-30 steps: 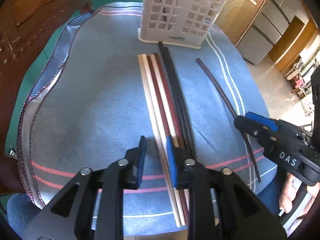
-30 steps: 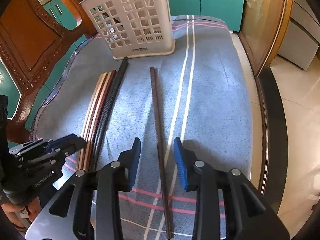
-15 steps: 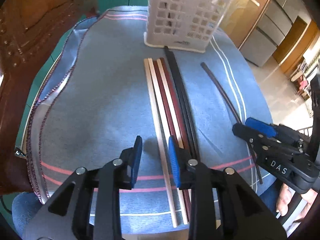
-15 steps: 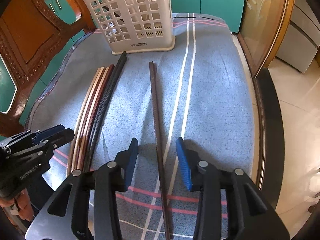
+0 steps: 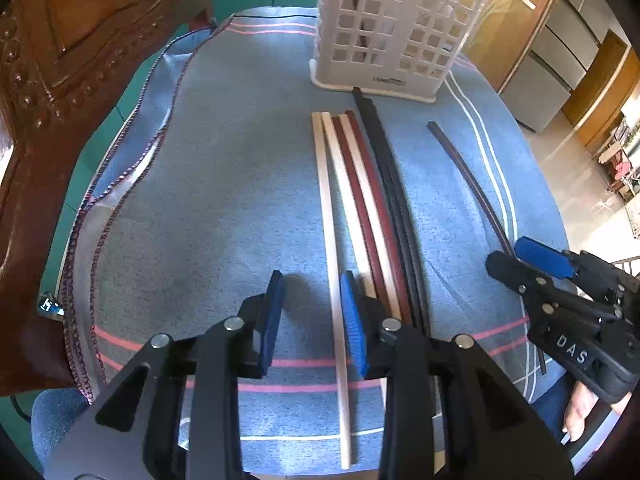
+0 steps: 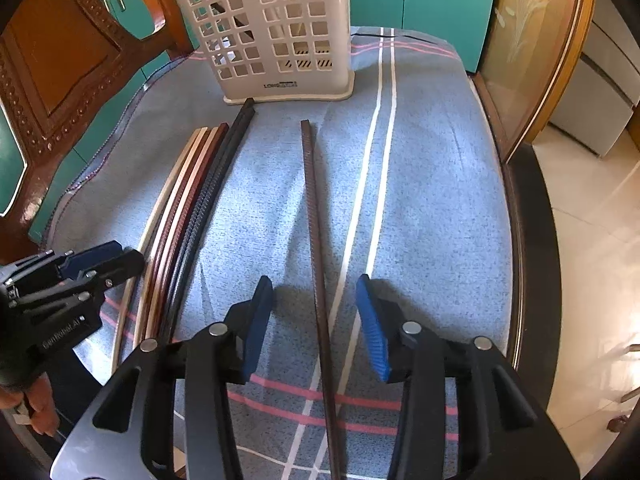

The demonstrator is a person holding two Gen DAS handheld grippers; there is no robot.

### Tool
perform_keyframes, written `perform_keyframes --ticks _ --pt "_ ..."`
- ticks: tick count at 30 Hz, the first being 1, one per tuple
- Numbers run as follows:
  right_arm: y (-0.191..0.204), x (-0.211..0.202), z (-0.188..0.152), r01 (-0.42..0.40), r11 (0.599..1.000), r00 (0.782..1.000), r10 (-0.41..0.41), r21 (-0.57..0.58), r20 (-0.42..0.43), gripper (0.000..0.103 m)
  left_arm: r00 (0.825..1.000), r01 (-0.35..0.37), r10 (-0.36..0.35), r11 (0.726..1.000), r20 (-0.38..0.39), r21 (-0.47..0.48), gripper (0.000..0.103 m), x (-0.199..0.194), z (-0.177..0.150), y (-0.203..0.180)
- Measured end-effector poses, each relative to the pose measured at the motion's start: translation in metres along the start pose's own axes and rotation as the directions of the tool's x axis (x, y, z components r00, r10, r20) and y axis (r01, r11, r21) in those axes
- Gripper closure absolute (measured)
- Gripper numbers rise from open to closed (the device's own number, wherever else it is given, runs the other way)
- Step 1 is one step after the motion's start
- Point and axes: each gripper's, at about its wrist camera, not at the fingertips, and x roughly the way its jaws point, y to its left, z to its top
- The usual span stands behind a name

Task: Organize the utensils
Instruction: 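Close left tool on a light wooden chopstick while right tool grasps a dark chopstick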

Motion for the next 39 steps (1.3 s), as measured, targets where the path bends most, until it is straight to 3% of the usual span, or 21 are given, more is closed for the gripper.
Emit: perform_keyframes --ticks 4,9,12,17,21,22,24,26,33,39 --pt "-0.002 -0.001 -0.001 -0.005 1.000 1.000 0.005 -0.003 0.006 0.060 1.000 -0.007 0.007 1.000 0.002 -0.020 0.081 0.002 -0.003 0.010" --pt "-0.003 -0.001 -0.002 -0.016 1.000 1.000 0.016 -0.006 0.007 0.096 1.000 -0.006 0.006 1.000 0.001 -0.014 0.092 0.003 -0.003 0.010" --pt "-0.004 -0.001 -0.004 -0.033 0.999 0.999 0.033 -0.005 0.002 0.097 1.000 0.005 -0.005 1.000 -0.002 0.003 0.096 0.001 -0.008 0.010" --pt "-0.008 -0.008 -0.011 -0.089 0.996 0.996 0.089 0.006 -0.025 0.097 0.998 0.055 -0.055 0.998 -0.028 0.017 0.096 -0.003 -0.014 0.002" --pt "-0.002 -0.021 -0.019 -0.187 0.980 0.981 0.183 -0.064 -0.062 0.097 0.994 0.097 -0.096 0.995 -0.055 0.017 0.096 -0.009 -0.024 0.003" --pt "-0.002 -0.024 -0.019 -0.171 0.983 0.984 0.168 -0.068 -0.058 0.095 0.994 0.095 -0.094 0.995 -0.057 0.016 0.096 -0.010 -0.025 0.004" --pt "-0.002 -0.027 -0.018 -0.133 0.989 0.991 0.130 -0.072 -0.040 0.077 0.995 0.084 -0.083 0.996 -0.051 0.012 0.093 -0.009 -0.021 0.006" --pt "-0.003 -0.027 -0.015 -0.118 0.991 0.993 0.117 -0.062 -0.022 0.069 0.996 0.075 -0.074 0.997 -0.048 0.006 0.086 -0.008 -0.019 0.008" --pt "0.011 -0.016 -0.002 -0.076 0.992 0.997 0.074 -0.105 -0.028 0.064 0.997 0.071 -0.071 0.997 -0.029 0.013 0.071 -0.006 -0.003 0.006" --pt "0.028 0.010 0.013 -0.004 0.988 0.999 -0.005 -0.156 -0.053 0.064 1.000 0.020 -0.019 0.999 -0.024 0.040 0.070 0.014 0.022 0.004"
